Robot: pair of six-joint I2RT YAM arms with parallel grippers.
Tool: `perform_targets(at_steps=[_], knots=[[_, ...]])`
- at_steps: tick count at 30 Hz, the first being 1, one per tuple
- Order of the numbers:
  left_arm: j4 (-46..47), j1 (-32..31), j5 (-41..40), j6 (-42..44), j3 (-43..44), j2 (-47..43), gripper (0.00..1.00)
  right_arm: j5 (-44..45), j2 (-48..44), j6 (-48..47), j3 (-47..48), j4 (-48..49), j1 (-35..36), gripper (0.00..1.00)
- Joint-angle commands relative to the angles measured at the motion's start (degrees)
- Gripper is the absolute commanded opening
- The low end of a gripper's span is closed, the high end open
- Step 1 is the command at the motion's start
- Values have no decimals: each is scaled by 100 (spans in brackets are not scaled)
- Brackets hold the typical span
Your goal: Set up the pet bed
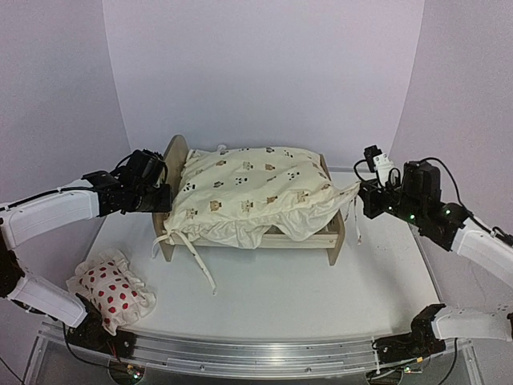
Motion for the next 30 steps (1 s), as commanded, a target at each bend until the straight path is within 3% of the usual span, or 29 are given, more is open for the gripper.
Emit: perform_targets(at_steps=[1,5,7,11,15,23,30], knots=[[405,4,138,101,37,-50,40,2,-37,255,666,-891,10,0],[403,0,185,178,35,-135,40,-270,111,639,1008,-1772,9,0],[382,1,208,253,67,-183,42,-636,178,964,1173,-2388,11,11],[275,5,190,370,226,-239,50,-1479,71,1499,1387,-3226,10,44],[206,9,204,388,304,-177,50,-1902,-93,1807,1715,-3627,11,61],[268,216,-11,437,177,-3,36,-993,335,2080,1994,-3841,11,68],[56,736,-914,401,188,108,34,-251,840,2342,2045,-3818,8,69]])
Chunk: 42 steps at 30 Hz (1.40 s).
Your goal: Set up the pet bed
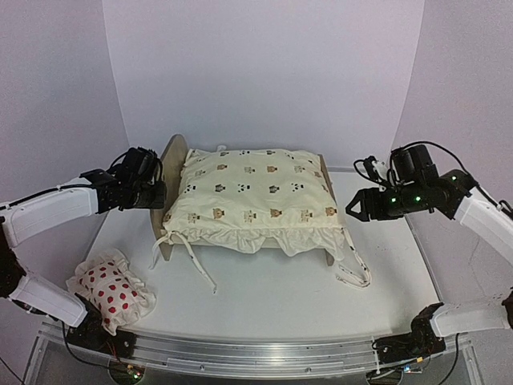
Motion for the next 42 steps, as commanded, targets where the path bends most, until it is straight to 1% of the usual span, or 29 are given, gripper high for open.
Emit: perform_targets(at_steps=[1,4,9,12,14,16,17,18,19,20,21,23,24,26,28,29,30,33,34,37,42], knots=[[12,486,-695,19,190,86,34,655,260,275,182,-43,1,69],[102,904,-559,104,229,123,34,682,530,327,212,101,7,68],[237,1662,-414,334,548,389,34,159,918,357,194,506,6,68],[93,1812,-514,288,921,548,34,-315,1091,395,120,807,7,67],[-27,1816,-344,154,1128,504,38,-521,1151,384,60,924,7,66],[-35,1816,-93,-36,1166,290,50,-616,1117,332,-17,993,5,65],[48,1817,82,-94,1113,127,58,-657,1075,312,-82,1045,4,65],[185,1815,235,-139,1030,-76,73,-711,1036,301,-166,1102,3,64],[355,1813,287,-212,899,-307,90,-795,994,283,-256,1169,6,64],[536,1812,271,-296,770,-497,98,-908,949,258,-343,1233,7,64],[729,1814,255,-334,666,-632,99,-1034,911,239,-436,1271,7,64],[945,1823,502,-172,630,-837,99,-1235,834,238,-616,1324,4,62],[911,1822,780,-123,751,-886,97,-1277,780,261,-708,1334,5,62],[895,1817,1571,-14,947,-942,89,-1356,662,326,-892,1340,6,60],[964,1776,2476,158,1100,-929,88,-1491,494,413,-1035,1340,9,58],[927,1590,2727,229,1218,-870,87,-1602,440,449,-1096,1335,5,57],[893,1263,2698,362,1342,-775,85,-1760,386,493,-1144,1332,3,56],[688,175,2009,802,1720,-378,81,-2208,257,660,-1294,1316,30,51],[615,-68,1988,869,1869,-194,80,-2294,223,708,-1376,1314,68,50],[563,-566,2130,1058,2136,332,75,-2282,145,842,-1617,1244,291,48],[787,-1238,2268,1410,2290,977,73,-2134,66,928,-2099,1183,799,49]])
